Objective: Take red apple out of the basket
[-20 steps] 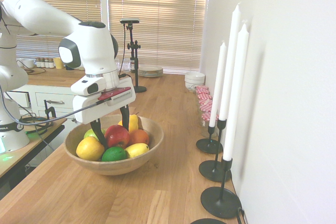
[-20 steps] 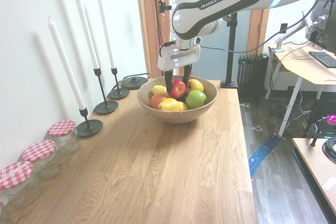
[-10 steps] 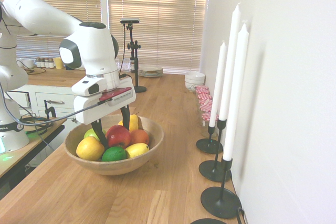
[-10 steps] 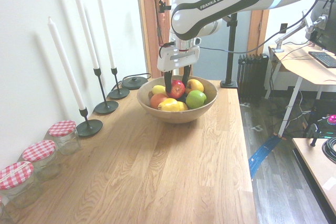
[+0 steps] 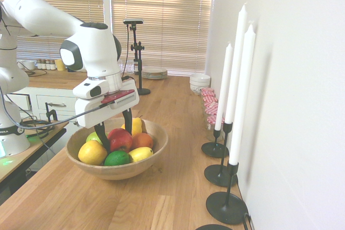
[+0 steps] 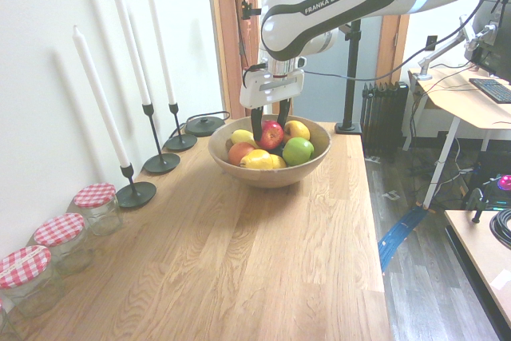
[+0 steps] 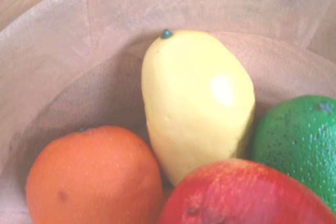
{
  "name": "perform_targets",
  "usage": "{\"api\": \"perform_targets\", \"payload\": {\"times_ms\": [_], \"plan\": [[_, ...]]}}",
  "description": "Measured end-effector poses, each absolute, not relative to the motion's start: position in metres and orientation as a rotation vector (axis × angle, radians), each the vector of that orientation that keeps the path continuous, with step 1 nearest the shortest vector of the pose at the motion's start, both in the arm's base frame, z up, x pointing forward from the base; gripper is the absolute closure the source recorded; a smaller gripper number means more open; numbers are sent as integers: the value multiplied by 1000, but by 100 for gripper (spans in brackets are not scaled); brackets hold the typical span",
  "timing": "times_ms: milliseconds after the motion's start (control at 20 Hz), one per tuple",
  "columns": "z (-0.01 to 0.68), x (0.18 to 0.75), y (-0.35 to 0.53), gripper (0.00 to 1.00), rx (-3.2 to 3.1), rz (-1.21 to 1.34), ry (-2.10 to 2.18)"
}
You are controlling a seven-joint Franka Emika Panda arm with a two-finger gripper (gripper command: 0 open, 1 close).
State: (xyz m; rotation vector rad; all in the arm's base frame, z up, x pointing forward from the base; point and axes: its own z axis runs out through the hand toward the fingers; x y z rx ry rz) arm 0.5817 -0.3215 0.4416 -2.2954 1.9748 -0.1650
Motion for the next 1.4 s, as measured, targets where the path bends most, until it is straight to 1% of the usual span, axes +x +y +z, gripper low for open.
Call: {"api": "perform_targets", "payload": {"times_ms": [400, 600, 800, 950, 1150, 1400], "plan": [[447, 583, -318, 100, -2296, -177, 1965], [490, 585, -301, 100, -2299, -244, 1904], [552, 585, -248, 100, -2391, -271, 1731], [577, 590, -197, 100, -2486, -288, 1598], [589, 601, -126, 100, -2599, -299, 1438], [573, 606, -48, 100, -2693, -273, 1335]]}}
